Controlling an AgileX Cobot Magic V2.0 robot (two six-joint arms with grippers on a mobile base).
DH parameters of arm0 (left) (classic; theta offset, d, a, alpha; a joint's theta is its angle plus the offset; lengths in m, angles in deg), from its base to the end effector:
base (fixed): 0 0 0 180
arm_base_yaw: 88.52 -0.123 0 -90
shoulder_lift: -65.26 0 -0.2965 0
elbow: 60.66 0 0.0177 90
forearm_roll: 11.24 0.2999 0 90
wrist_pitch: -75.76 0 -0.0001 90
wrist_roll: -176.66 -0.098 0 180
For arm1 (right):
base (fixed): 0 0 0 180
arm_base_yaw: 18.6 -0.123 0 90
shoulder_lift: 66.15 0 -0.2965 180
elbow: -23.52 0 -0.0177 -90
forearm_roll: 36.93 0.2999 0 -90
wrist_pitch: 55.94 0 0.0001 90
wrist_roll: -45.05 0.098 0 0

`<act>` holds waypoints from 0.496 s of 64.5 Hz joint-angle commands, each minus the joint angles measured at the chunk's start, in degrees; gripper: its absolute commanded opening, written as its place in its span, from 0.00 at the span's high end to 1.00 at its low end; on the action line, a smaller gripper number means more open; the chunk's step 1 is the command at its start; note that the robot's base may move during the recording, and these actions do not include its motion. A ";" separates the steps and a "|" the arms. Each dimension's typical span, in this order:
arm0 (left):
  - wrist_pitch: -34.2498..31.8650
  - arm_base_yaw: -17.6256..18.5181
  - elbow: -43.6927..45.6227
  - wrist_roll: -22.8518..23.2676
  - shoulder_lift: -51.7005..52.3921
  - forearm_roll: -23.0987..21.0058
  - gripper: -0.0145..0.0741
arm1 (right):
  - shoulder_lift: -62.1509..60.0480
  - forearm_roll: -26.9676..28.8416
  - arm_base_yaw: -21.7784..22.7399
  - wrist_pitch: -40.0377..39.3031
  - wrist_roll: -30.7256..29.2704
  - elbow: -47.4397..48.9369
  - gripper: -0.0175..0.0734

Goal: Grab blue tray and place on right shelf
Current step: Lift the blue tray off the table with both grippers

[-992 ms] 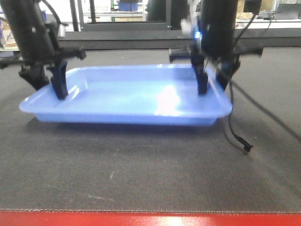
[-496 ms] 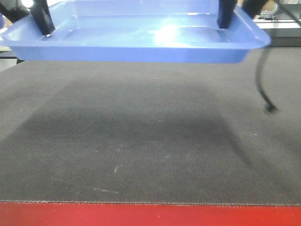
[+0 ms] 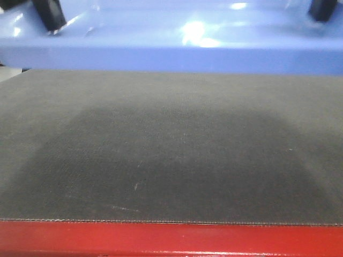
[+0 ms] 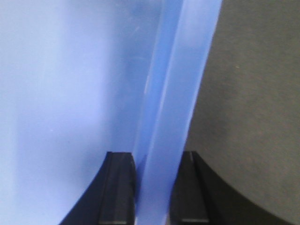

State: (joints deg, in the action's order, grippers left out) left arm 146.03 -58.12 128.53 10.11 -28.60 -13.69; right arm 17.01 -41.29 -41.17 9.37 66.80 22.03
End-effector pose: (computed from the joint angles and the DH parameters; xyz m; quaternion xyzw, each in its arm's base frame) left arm 0.3071 -0.1847 0.3756 0.1412 0.9657 -0.1007 0.1933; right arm 0.2894 0.1130 0.3783 -0.0133 0.9651 0.0630 0.2540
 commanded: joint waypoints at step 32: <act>6.44 3.99 1.38 2.97 6.82 2.45 0.89 | -8.56 -3.15 -1.47 1.24 -2.11 1.44 0.75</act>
State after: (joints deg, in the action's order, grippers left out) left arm 146.51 -54.64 128.53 13.91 -23.83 -12.83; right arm 10.01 -42.53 -42.44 12.71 66.70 22.03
